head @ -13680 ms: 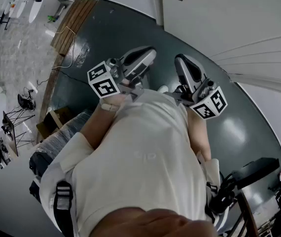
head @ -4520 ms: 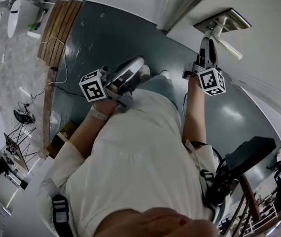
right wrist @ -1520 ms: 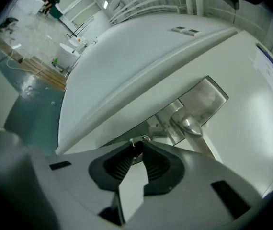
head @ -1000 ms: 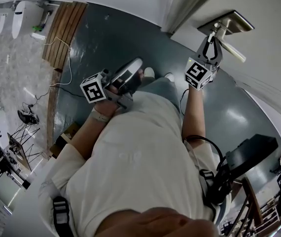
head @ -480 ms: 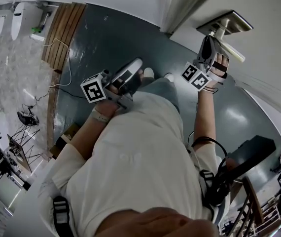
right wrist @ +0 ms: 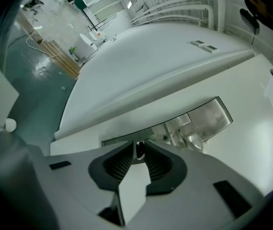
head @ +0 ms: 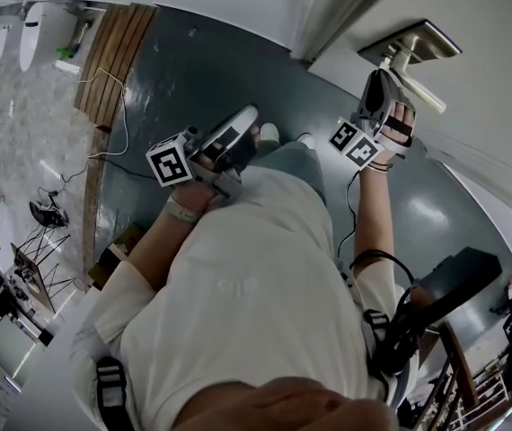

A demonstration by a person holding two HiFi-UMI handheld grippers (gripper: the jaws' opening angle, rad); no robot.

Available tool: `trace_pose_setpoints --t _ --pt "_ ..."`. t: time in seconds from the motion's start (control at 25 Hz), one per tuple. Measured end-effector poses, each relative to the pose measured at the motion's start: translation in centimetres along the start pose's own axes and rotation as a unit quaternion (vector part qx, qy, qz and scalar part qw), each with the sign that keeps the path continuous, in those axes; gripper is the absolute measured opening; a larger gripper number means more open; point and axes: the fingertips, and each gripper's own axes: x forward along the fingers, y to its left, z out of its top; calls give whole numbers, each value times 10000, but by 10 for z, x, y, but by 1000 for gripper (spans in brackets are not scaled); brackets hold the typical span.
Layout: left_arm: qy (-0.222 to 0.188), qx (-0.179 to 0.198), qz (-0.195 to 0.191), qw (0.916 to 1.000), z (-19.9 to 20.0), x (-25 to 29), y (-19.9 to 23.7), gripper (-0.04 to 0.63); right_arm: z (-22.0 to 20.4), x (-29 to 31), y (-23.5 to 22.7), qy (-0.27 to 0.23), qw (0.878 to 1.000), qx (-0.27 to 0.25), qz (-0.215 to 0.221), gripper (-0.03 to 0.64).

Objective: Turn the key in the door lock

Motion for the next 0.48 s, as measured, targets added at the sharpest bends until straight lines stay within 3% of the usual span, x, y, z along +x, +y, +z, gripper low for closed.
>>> trace_pose_setpoints --t 0.08,0.2,0.36,0.48 --pt "-22 -152 14 9999 -2 0 1 9 0 3 1 49 10000 -21 22 71" --pt "9 56 -6 10000 0 0 1 9 2 3 -5 -22 9994 347 22 66" --pt "-26 -122 -20 9999 -2 2 -1 9 3 3 -11 -135 9910 1313 219 64" --pt "-22 -46 -44 10000 -1 2 -2 9 3 1 -16 -244 9724 2305 278 64"
